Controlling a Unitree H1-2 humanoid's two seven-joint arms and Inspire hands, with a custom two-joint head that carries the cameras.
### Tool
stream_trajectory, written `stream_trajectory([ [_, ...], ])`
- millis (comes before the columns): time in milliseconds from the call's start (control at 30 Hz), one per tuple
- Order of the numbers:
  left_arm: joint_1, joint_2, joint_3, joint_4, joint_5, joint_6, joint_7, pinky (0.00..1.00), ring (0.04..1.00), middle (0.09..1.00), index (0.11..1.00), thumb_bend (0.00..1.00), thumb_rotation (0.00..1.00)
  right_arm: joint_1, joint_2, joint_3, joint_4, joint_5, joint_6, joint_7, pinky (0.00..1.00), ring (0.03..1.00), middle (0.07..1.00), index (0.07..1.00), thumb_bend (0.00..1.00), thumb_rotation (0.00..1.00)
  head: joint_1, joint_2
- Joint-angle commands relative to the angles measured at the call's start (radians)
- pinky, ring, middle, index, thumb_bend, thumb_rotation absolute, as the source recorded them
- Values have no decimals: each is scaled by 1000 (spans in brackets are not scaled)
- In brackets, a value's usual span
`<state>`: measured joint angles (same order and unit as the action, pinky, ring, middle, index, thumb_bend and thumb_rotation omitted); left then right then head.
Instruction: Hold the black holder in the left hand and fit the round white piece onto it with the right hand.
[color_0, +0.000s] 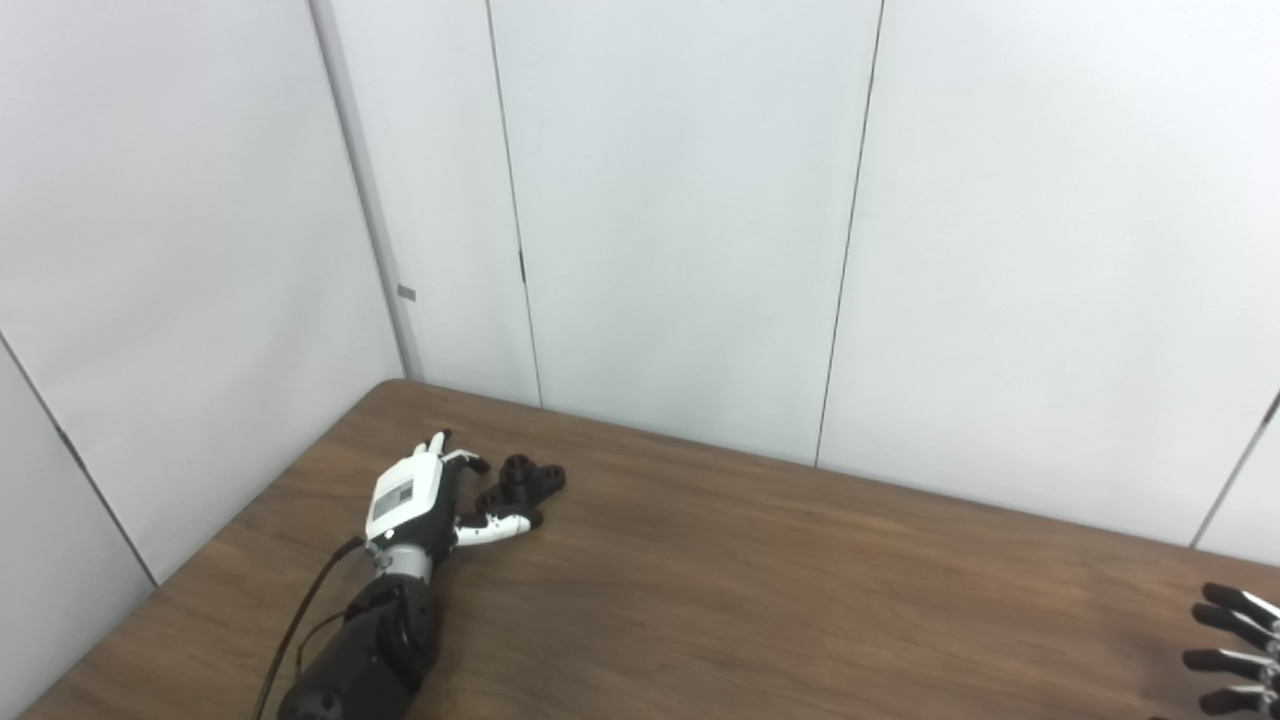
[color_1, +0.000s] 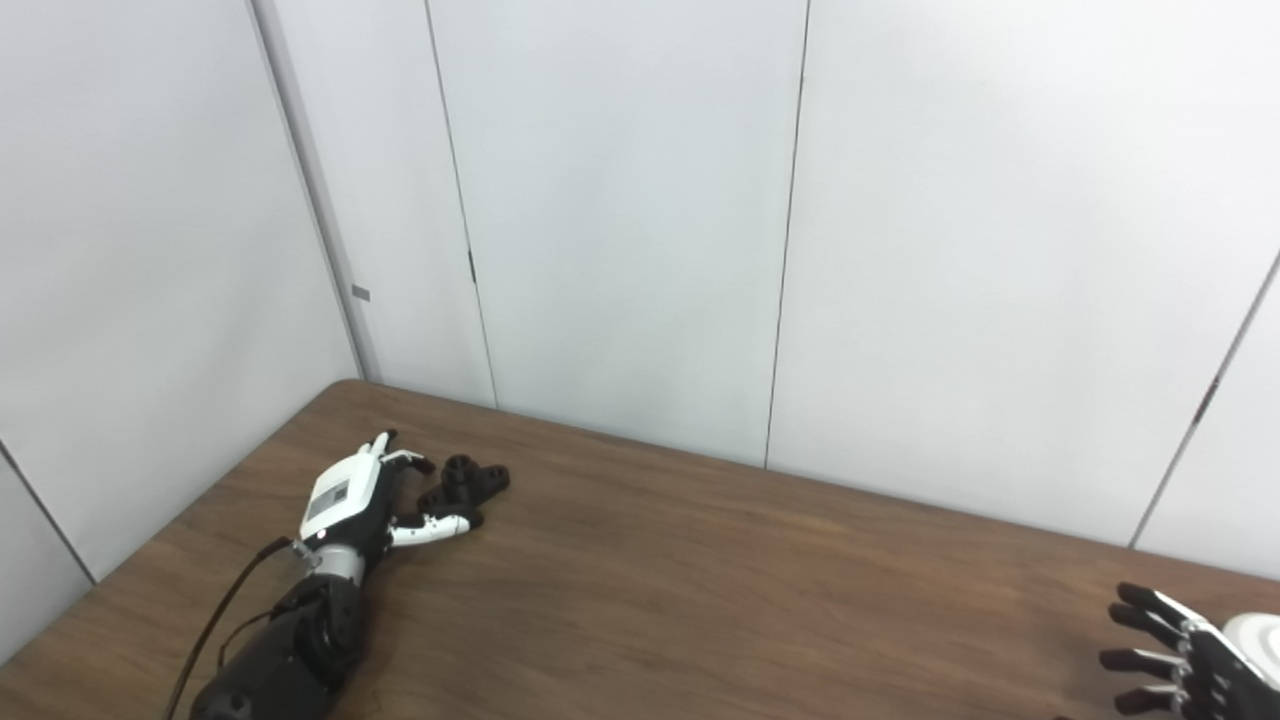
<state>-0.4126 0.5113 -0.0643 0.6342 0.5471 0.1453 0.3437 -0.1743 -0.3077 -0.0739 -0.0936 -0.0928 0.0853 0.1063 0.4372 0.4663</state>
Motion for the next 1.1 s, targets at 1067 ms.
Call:
stream_trajectory([
  [1067, -48, -31, -23, 19, -158, 7, -179, 1000, 1000, 1000, 729, 844, 182, -16, -19, -28, -60, 10, 2, -6, 513, 659, 788, 801, 789, 145, -17, 29],
])
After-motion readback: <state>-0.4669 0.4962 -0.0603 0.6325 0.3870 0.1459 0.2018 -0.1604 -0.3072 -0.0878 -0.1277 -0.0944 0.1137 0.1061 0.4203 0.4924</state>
